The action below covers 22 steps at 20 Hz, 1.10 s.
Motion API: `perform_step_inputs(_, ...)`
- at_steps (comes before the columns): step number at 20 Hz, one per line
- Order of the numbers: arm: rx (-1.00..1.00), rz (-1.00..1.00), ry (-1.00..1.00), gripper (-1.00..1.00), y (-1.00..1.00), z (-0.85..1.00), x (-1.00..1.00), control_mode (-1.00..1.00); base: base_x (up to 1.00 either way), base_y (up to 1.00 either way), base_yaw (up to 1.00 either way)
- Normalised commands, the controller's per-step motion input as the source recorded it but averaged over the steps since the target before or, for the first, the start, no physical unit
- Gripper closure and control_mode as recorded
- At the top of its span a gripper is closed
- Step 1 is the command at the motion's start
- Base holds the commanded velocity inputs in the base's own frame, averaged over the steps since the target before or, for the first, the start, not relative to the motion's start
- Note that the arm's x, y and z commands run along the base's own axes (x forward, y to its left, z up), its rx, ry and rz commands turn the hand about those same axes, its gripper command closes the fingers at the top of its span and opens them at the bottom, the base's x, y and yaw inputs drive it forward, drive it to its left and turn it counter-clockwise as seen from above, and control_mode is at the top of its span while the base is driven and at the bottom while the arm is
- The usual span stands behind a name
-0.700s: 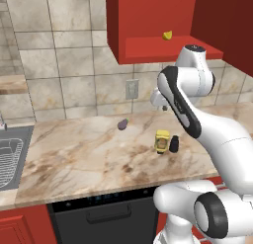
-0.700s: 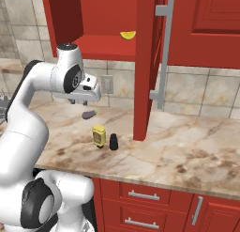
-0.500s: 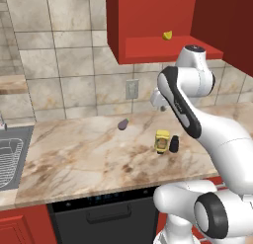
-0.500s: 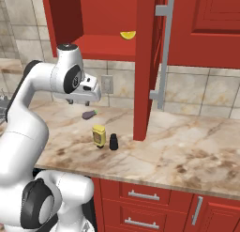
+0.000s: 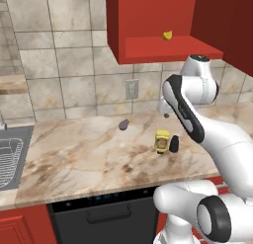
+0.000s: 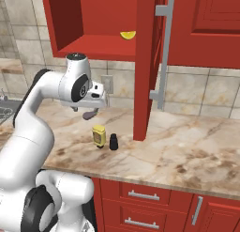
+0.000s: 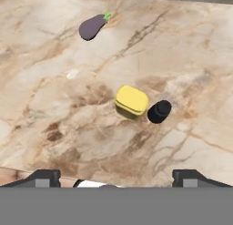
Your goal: Pick the mustard and shaker from the counter and place them in the cabinet.
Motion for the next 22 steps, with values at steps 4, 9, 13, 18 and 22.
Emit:
perform_step_inputs(4,0.0,0.12,-0.01,-1.0,-0.56,-0.33,0.0,-1.0,0.0,0.0,0.0)
perform_step_inputs(9,0.0,0.14,-0.01,-1.0,-0.58,-0.3,0.0,-1.0,0.0,0.0,0.0)
perform_step_inputs(13,0.0,0.16,-0.01,-1.0,-0.53,-0.32,0.0,-1.0,0.0,0.0,0.0)
perform_step_inputs(18,0.0,0.15,-0.01,-1.0,-0.43,-0.45,0.0,-1.0,0.0,0.0,0.0)
perform_step_inputs(22,0.0,0.12,-0.04,-1.0,-0.26,-0.43,-0.02,-1.0,0.0,0.0,0.0)
